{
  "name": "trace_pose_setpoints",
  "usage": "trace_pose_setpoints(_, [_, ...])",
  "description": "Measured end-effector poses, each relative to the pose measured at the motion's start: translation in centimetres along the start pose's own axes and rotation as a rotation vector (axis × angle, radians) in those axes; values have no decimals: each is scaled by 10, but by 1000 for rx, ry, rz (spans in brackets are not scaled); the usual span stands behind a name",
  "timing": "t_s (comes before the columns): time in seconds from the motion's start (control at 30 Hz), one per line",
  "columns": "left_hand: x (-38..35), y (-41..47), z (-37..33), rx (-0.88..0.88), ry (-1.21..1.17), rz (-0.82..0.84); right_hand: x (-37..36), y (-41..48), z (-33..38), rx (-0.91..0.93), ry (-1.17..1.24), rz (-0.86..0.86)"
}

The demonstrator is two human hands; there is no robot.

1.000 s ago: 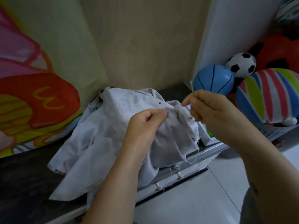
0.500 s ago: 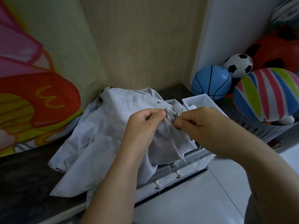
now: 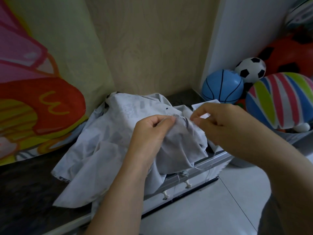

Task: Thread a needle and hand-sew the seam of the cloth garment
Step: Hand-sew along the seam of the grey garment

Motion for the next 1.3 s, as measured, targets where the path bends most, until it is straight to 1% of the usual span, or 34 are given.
trace_pose_setpoints(0.07, [0,0,0,-7,15,0,-5,-4,7,25,57,20])
trace_pose_setpoints(0.17, [-1,-1,-1,-17,12,3,-15,-7,9,7,50,57])
trace_pose_setpoints(0.37, [0,-1,-2,-29,-12,-11,-17,-5,7,-49,28,43])
trace_pose_setpoints(0.57, [0,-1,-2,-34,-14,-10,-20,-3,4,-66,27,69])
trace_pose_setpoints(0.87, [0,-2,-6,-78,43,-30,-21,-2,1,-89,41,53])
trace_pose_setpoints(1.03, [0,-6,-17,-218,260,-117,-22,0,0,-124,43,38])
trace_pose_setpoints(1.1, [-1,-10,-21,-321,369,-175,-22,1,1,-146,39,34])
trace_pose_setpoints(1.23, [-3,-18,-30,-602,589,-340,-24,4,0,-170,42,33])
trace_pose_setpoints(1.3, [-5,-20,-32,-672,645,-384,-24,5,-2,-157,58,21])
Point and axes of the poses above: each hand's wrist, its own y-axis towards the middle knuckle, its own x-axis out of the back of the hand, z = x × y, the point moved 5 cm from there along y, towards the middle knuckle, and after that the axes turned 12 degrees about y, right-handed, at the moved point
